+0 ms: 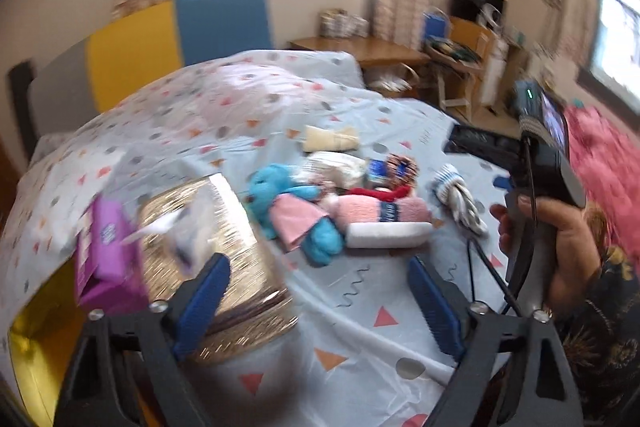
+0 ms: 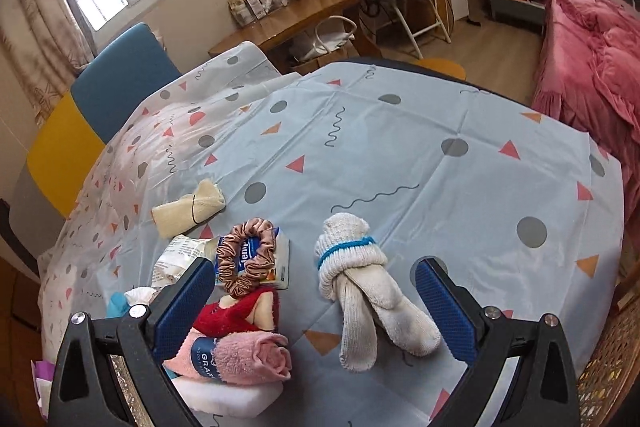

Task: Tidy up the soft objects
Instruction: 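Grasp the white foam roll with the left tool while the right tool grasps the pink towel roll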

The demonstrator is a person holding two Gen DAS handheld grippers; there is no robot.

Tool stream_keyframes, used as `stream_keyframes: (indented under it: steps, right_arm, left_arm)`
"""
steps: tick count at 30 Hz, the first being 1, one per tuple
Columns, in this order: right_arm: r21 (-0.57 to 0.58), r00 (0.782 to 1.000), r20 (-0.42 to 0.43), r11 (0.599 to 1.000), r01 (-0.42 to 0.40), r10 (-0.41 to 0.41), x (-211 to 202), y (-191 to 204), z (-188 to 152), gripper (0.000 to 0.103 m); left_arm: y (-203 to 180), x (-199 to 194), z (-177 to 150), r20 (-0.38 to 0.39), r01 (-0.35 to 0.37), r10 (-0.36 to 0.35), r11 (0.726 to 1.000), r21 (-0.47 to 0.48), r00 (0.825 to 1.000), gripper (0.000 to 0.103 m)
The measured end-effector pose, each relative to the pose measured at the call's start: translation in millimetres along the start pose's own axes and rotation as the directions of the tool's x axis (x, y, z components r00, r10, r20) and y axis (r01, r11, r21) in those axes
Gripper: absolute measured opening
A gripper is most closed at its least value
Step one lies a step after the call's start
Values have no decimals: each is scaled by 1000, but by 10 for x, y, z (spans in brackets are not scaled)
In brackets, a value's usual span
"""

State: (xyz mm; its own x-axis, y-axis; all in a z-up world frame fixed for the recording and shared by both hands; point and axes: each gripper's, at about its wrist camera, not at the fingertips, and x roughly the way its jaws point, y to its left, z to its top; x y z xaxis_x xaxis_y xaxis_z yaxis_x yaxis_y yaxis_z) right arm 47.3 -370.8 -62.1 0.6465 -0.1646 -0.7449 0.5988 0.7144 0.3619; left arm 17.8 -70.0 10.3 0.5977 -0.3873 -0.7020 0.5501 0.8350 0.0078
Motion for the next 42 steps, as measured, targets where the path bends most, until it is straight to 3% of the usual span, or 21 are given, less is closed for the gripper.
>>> stream_keyframes:
  steps: [3, 9, 12, 17, 21, 24, 25, 29, 31, 37, 40, 42]
  right_arm:
    - [33, 1000, -7, 999, -11, 11, -3, -59, 13, 102]
    - [78, 998, -42, 996, -47, 51, 32, -137, 25, 102]
    - [81, 997, -53, 995, -55, 60, 48, -139, 28, 102]
    - [120, 995, -66, 991, -66, 75, 84, -197, 41, 102]
    - [162, 995, -62, 984, -72, 83, 92, -273, 51, 102]
    - [166, 995, -47, 983, -75, 84, 83, -284, 69, 92]
    - [163, 995, -50, 983, -79, 88, 88, -275, 71, 88]
    - [114, 989, -90, 988, -108, 119, 143, -149, 48, 68]
    - [71, 978, -138, 986, -150, 158, 201, -31, 21, 66]
    - [-35, 916, -314, 961, -276, 251, 387, 317, -144, 66]
    - [-141, 876, -422, 937, -318, 234, 484, 579, -321, 66]
    - [-261, 877, -447, 912, -318, 178, 488, 769, -451, 66]
  left_arm:
    - [-263, 329, 80, -79, 58, -49, 991, 121, 996, 61]
    - [-687, 840, 95, -142, 84, -36, 934, 348, 989, 60]
    - [-837, 1031, 107, -148, 66, 0, 897, 436, 989, 70]
    - [-901, 1411, 109, -182, 66, 30, 864, 499, 983, 70]
    - [-840, 1516, 30, -225, 105, -2, 888, 447, 974, 41]
    - [-784, 1363, -91, -211, 133, -52, 913, 386, 976, 32]
    - [-759, 1305, -118, -205, 138, -65, 922, 361, 976, 25]
    - [-649, 1052, -242, -186, 166, -119, 950, 264, 975, 24]
    - [-595, 969, -322, -203, 200, -158, 958, 207, 966, 24]
    - [-529, 651, -601, -196, 224, -197, 966, 127, 960, 23]
    - [-424, 509, -695, -185, 220, -204, 973, 71, 961, 21]
    - [-351, 454, -740, -181, 214, -204, 976, 38, 962, 20]
